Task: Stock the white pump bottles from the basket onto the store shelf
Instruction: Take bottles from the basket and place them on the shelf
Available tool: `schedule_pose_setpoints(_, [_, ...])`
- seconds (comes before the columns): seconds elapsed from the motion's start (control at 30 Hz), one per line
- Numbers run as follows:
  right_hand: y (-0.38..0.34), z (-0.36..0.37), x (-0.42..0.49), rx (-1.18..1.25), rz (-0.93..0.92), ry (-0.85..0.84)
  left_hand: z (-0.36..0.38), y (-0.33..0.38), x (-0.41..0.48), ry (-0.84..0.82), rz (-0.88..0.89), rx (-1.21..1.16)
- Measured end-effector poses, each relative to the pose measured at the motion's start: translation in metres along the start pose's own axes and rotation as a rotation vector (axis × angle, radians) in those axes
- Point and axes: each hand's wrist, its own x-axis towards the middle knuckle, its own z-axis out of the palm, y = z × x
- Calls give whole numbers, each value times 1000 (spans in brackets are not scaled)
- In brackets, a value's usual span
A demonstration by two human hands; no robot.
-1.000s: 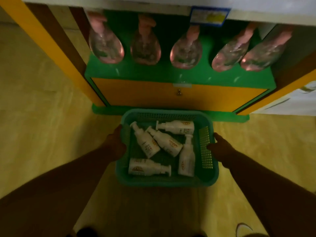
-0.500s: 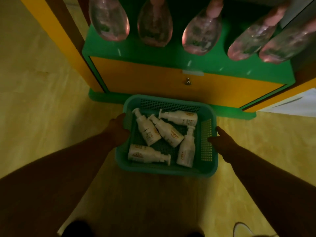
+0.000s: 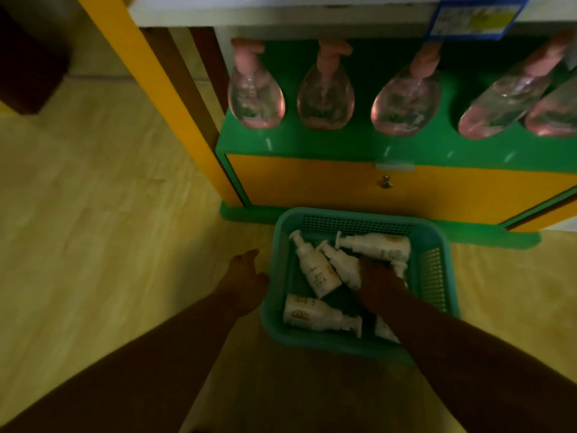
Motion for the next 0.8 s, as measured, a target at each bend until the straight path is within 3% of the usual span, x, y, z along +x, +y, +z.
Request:
schedule_pose_setpoints(0.07, [4, 3, 6, 33, -30, 46, 5, -6, -11, 3, 46, -56])
schedule_pose_setpoints(0.2, [13, 0, -3, 194, 14, -92, 6, 0, -23, -28, 138, -255])
schedule_pose_setpoints(0.37, [13, -35, -36, 179, 60, -290, 1, 25, -36, -22, 154, -421])
schedule_pose_setpoints(0.5, [-11, -90, -74, 365, -100, -279, -12, 67, -57, -119, 174, -427])
schedule_pose_setpoints(0.67, [-46, -171, -151, 731, -282, -240, -60, 123, -106, -216, 333, -696])
schedule_pose_setpoints(0.8, [-82, -236, -203, 880, -502, -224, -117, 149, -156, -74, 497, -787])
